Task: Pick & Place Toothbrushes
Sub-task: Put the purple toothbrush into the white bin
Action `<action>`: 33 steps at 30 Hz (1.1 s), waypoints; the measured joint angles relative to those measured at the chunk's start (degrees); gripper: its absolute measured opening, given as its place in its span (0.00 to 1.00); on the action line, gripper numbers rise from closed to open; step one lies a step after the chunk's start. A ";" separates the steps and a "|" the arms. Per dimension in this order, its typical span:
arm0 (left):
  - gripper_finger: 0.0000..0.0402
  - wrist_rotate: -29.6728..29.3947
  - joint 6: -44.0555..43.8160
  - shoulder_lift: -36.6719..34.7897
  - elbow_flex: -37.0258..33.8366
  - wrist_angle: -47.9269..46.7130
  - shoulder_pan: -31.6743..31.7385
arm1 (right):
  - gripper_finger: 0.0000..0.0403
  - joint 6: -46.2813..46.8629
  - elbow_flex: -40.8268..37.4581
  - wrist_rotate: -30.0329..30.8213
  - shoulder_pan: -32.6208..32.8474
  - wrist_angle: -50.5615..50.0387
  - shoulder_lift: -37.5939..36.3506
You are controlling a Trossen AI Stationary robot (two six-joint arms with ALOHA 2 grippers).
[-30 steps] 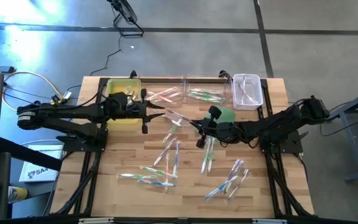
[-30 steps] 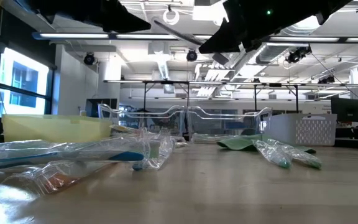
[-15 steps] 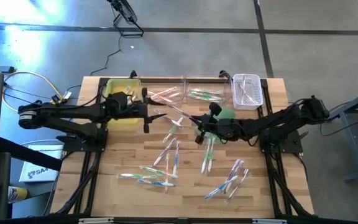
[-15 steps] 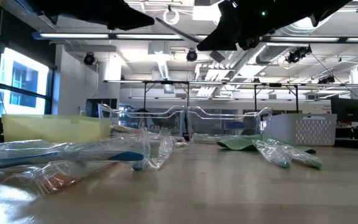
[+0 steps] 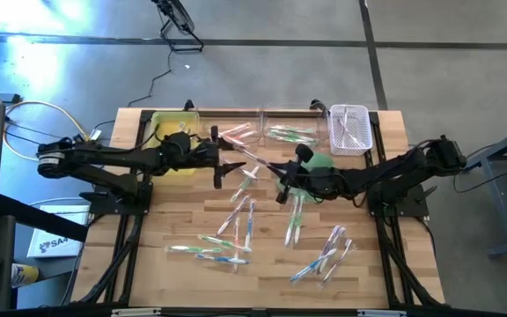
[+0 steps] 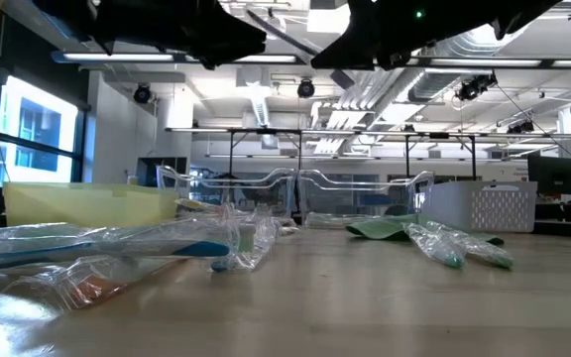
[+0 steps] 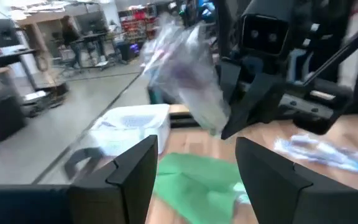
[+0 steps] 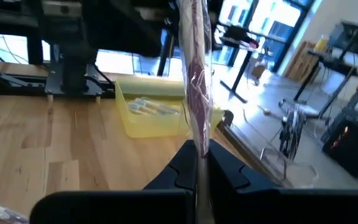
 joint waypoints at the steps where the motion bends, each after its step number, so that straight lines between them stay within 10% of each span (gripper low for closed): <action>1: 0.53 1.64 -0.72 0.64 0.00 1.86 0.00 | 0.02 -0.90 0.00 -0.02 0.27 0.32 0.00; 33: 0.53 14.93 -5.58 3.20 0.06 17.13 -1.08 | 0.02 -14.44 0.02 1.75 4.24 10.66 0.02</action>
